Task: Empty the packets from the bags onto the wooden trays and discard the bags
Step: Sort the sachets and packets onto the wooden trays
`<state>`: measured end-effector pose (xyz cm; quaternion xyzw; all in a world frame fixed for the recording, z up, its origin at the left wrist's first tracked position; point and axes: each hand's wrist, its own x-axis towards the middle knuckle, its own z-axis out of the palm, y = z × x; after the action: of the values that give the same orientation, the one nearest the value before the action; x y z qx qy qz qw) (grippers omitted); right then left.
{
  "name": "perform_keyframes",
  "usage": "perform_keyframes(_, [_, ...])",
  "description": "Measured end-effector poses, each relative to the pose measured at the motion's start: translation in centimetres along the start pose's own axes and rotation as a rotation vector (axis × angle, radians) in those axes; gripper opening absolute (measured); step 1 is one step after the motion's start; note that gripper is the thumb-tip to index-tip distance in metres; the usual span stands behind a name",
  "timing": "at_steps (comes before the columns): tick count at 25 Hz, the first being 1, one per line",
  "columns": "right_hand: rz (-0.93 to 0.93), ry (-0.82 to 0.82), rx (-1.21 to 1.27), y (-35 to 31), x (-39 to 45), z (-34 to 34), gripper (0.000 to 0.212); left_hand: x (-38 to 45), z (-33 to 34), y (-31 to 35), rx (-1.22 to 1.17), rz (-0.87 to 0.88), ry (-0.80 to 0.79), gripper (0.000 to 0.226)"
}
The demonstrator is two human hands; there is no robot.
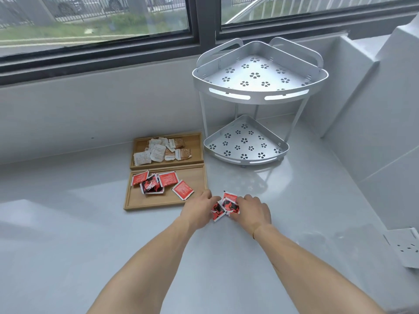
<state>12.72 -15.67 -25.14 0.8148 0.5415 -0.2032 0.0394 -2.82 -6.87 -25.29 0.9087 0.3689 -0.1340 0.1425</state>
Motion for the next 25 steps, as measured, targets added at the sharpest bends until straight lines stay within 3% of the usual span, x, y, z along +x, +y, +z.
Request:
perform_keyframes(5, [0.049,0.009,0.04,-0.5,1.1,0.8,0.041,0.6,0.1,0.4,0.054,-0.017,-0.026,0.048])
perform_keyframes(10, [0.066,-0.198,0.224,1.6,2.1,0.0,0.027,0.5,0.2,0.3,0.012,-0.05,0.087,0.031])
perform_keyframes(14, [0.104,-0.256,0.253,5.4,2.3,-1.1,0.022,1.4,-0.7,0.2,-0.081,-0.047,-0.028,0.015])
perform_keyframes(16, [0.122,-0.239,0.23,7.0,2.0,-1.4,0.024,2.3,-1.2,0.8,-0.113,-0.068,-0.065,0.019])
perform_keyframes(21, [0.148,-0.226,0.247,8.5,1.2,-1.0,0.03,4.6,-1.9,3.6,-0.028,-0.043,-0.175,0.061])
perform_keyframes(25, [0.164,-0.21,0.269,8.5,1.0,-0.6,0.03,4.9,-1.1,4.6,0.074,-0.021,-0.151,0.039])
